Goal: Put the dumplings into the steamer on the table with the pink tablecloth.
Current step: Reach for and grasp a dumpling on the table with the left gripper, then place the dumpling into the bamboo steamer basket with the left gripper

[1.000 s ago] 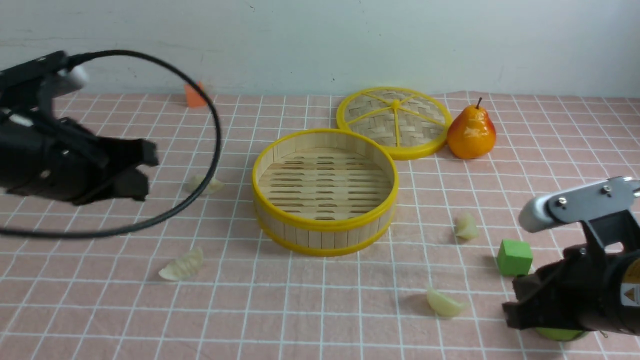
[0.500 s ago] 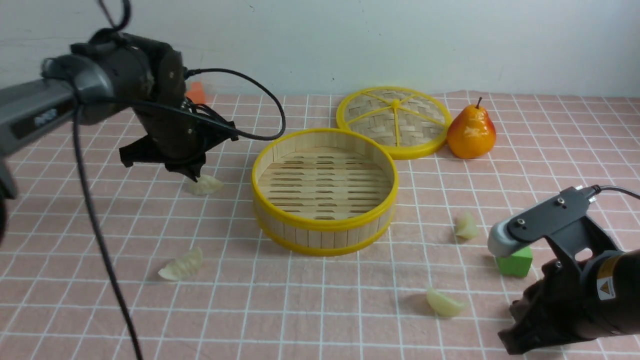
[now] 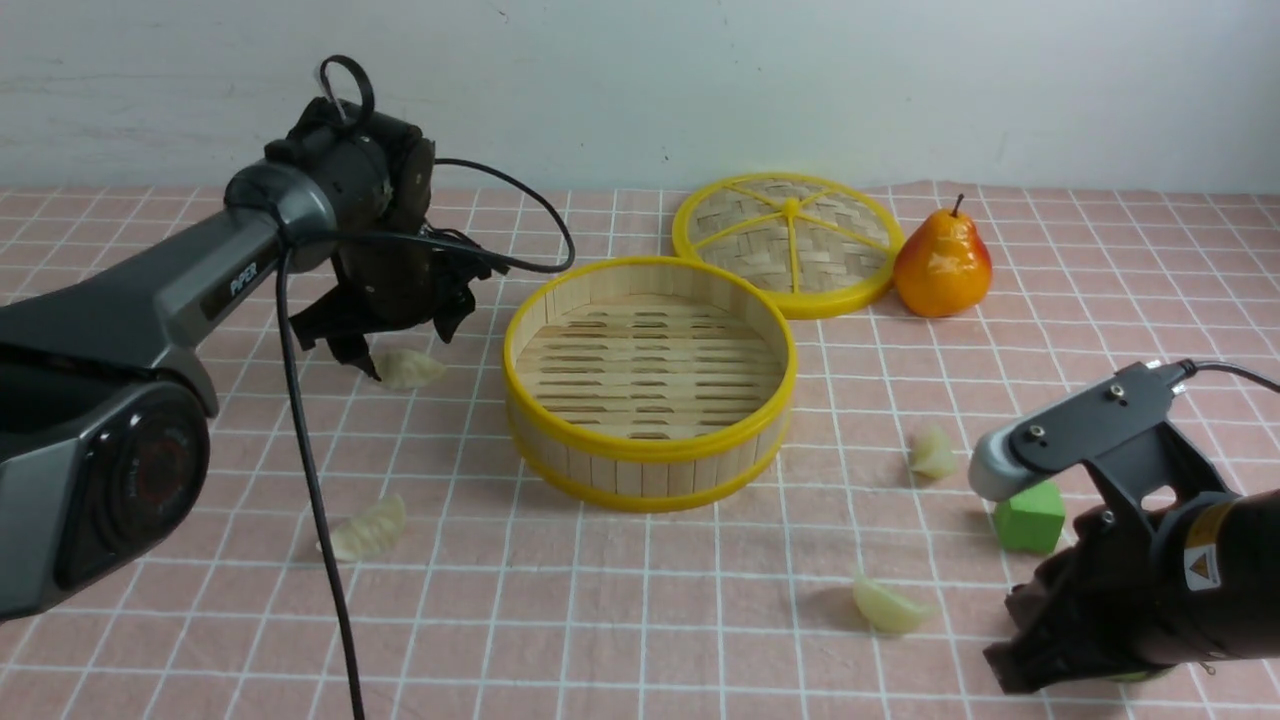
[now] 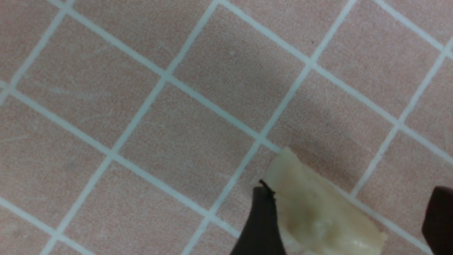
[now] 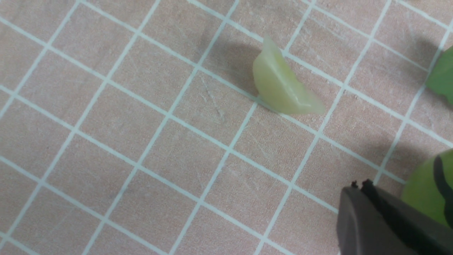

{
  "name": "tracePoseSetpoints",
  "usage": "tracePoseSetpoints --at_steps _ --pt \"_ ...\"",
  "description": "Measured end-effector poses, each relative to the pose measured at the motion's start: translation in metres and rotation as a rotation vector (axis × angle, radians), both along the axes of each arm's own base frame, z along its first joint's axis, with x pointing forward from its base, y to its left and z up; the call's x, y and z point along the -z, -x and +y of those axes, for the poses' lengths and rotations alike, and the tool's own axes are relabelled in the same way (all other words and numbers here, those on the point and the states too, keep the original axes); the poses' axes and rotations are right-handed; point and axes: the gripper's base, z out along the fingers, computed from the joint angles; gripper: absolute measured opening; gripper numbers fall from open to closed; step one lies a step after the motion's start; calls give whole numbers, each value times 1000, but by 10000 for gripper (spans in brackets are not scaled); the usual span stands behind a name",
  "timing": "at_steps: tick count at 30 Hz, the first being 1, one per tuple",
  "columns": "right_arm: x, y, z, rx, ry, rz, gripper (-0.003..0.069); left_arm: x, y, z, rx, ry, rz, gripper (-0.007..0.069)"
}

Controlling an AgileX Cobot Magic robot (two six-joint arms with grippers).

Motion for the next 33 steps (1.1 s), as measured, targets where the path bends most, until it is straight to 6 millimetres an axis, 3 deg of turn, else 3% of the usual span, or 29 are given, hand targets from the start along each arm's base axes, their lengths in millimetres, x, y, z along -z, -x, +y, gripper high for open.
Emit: tracePoseSetpoints --at_steps 4,7,8,13,16,22,24,25,28,29,31,33 --pt "0 0 2 17 -32 10 8 14 0 0 8 -14 39 495" --pt "0 0 2 25 -48 14 10 17 0 1 34 -43 59 401" --pt "-1 1 3 28 -52 16 11 16 0 1 59 -52 63 339" --pt "-1 1 3 34 -64 20 14 13 2 0 162 -96 79 338" --pt "-1 1 3 36 -68 21 15 4 5 -1 209 -113 84 330" --pt "-1 1 3 34 -67 19 21 -43 14 -9 311 -116 12 307" --pt "-1 1 3 34 -68 18 21 -69 23 -21 368 -86 -35 184" --pt "-1 0 4 35 -69 17 21 -80 28 -27 397 -74 -58 158" --pt "-1 0 4 35 -71 12 21 -103 41 -53 513 -49 -112 181" --pt "-1 0 4 35 -73 9 22 -107 47 -71 593 -51 -125 183" --pt "-2 0 4 35 -74 7 23 -103 50 -84 646 -60 -124 183" --pt "-2 -1 4 35 -75 4 26 -83 49 -105 714 -81 -118 183"
